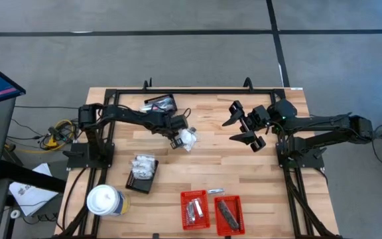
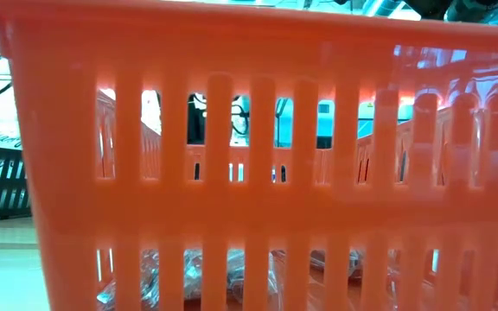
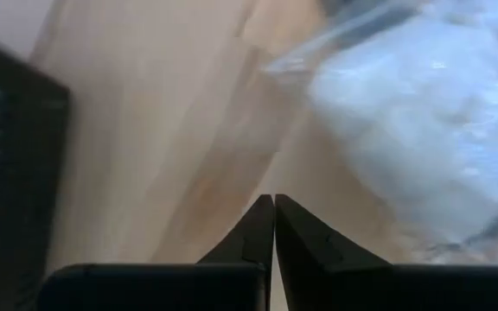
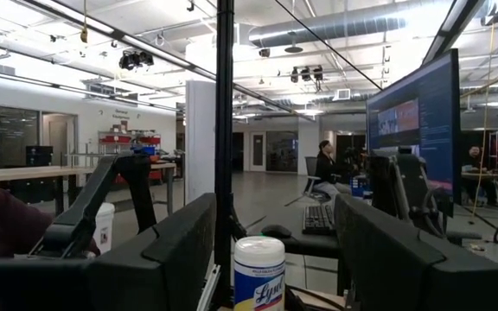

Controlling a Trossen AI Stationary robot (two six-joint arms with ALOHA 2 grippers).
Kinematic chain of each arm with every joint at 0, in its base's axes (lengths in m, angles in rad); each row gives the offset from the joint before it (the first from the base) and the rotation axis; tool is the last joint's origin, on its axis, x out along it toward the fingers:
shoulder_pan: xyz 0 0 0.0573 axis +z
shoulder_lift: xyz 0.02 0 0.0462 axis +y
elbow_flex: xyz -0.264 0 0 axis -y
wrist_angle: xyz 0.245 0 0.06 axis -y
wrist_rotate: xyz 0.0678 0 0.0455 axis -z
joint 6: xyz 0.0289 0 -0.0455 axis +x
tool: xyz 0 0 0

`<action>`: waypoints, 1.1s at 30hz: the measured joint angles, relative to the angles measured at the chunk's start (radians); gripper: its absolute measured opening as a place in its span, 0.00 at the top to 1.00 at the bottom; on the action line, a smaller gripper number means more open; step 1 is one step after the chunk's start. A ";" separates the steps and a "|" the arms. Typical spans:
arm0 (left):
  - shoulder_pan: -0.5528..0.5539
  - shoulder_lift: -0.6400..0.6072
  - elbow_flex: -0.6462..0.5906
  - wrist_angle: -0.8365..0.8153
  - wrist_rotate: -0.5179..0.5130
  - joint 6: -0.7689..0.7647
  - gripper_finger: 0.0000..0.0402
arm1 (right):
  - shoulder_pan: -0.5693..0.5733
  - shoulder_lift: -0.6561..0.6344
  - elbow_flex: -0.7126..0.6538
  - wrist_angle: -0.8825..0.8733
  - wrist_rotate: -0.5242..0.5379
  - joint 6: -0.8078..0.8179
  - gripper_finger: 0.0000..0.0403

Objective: Pick & Place Travel size toiletries
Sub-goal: Put the cotton pack into the bottom black bin

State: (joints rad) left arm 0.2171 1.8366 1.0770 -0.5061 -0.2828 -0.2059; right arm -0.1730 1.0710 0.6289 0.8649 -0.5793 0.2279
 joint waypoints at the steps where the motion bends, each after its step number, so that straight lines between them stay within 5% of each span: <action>1: -0.002 0.000 -0.003 0.011 0.006 0.006 0.98 | 0.000 0.000 0.000 0.000 0.000 0.000 0.43; 33: -0.046 0.070 0.017 0.245 0.139 0.151 0.98 | -0.027 0.000 0.000 -0.010 0.003 0.000 0.43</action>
State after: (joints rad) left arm 0.1710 1.9064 1.0943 -0.2614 -0.1440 -0.0551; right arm -0.2001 1.0712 0.6289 0.8548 -0.5764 0.2279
